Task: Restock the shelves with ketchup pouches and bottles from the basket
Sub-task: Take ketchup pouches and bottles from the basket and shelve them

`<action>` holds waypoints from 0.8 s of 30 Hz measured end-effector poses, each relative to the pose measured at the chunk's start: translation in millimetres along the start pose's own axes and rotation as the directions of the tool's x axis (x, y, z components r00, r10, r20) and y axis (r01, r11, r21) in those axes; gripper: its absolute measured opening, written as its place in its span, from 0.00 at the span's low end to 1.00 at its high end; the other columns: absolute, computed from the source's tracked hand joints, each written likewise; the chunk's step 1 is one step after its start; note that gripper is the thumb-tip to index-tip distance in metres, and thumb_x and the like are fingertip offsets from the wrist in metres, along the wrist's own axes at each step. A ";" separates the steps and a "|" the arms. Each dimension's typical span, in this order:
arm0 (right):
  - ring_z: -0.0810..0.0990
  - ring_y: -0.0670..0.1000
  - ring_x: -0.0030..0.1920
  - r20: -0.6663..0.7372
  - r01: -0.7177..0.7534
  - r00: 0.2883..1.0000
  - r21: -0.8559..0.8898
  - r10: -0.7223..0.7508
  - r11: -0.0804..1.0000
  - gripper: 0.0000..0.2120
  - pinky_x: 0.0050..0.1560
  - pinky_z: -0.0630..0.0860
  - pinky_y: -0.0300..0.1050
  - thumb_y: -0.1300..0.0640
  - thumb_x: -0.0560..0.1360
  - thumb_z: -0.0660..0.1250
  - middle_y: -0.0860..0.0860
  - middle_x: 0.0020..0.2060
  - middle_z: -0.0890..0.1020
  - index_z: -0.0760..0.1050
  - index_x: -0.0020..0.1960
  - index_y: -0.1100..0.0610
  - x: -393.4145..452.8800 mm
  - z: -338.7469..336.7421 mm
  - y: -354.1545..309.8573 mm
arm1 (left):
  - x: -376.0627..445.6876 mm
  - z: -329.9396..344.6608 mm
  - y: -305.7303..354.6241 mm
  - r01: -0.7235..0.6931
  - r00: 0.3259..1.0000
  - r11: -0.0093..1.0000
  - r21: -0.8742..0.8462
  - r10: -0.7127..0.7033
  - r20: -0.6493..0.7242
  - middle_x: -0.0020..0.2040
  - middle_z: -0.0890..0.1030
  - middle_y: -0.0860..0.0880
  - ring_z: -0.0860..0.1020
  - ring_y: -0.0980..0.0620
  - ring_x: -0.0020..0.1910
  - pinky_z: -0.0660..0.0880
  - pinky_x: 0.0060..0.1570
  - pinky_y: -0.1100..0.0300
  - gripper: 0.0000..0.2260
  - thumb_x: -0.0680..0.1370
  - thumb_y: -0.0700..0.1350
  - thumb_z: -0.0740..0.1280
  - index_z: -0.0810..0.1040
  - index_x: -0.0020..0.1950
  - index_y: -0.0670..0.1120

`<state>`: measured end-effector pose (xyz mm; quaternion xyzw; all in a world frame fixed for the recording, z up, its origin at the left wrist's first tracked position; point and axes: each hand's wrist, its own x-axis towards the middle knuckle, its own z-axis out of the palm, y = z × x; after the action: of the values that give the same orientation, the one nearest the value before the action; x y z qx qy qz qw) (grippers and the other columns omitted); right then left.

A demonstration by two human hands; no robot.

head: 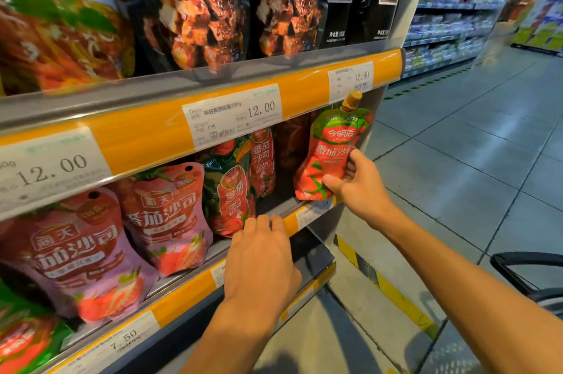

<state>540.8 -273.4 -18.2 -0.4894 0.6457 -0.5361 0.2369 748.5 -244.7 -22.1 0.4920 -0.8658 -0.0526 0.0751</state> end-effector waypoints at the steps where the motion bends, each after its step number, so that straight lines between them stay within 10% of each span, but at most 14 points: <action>1: 0.81 0.40 0.54 0.005 0.003 1.000 0.007 -0.003 1.000 0.20 0.52 0.78 0.35 0.69 0.75 0.72 0.43 0.53 0.81 0.73 0.57 0.48 -6.0 -4.0 0.1 | 0.2 0.2 -1.0 -0.002 1.000 1.000 -0.008 0.002 -0.006 0.62 0.71 0.48 0.68 0.47 0.62 0.67 0.58 0.56 0.19 0.77 0.47 0.63 0.66 0.67 0.47; 19: 0.84 0.38 0.39 0.088 -0.105 0.991 0.102 0.096 0.989 0.12 0.36 0.78 0.31 0.69 0.76 0.71 0.44 0.42 0.85 0.77 0.51 0.53 -4.9 2.9 -9.9 | 3.0 5.6 2.7 0.013 0.998 1.000 -0.013 -0.014 -0.056 0.59 0.71 0.48 0.70 0.46 0.60 0.67 0.53 0.56 0.18 0.75 0.48 0.64 0.67 0.64 0.47; 24: 0.84 0.46 0.48 0.063 -0.072 0.995 0.005 0.071 0.997 0.12 0.47 0.82 0.43 0.65 0.75 0.73 0.49 0.49 0.84 0.75 0.52 0.53 32.0 10.8 -7.0 | 7.0 7.9 3.2 0.015 0.996 0.998 -0.057 -0.019 -0.081 0.58 0.70 0.49 0.69 0.47 0.59 0.68 0.53 0.57 0.18 0.75 0.48 0.64 0.67 0.63 0.48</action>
<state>539.4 -306.3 -8.1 -0.4818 0.6532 -0.5138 0.2779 740.8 -248.9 -28.8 0.4988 -0.8559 -0.0574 0.1239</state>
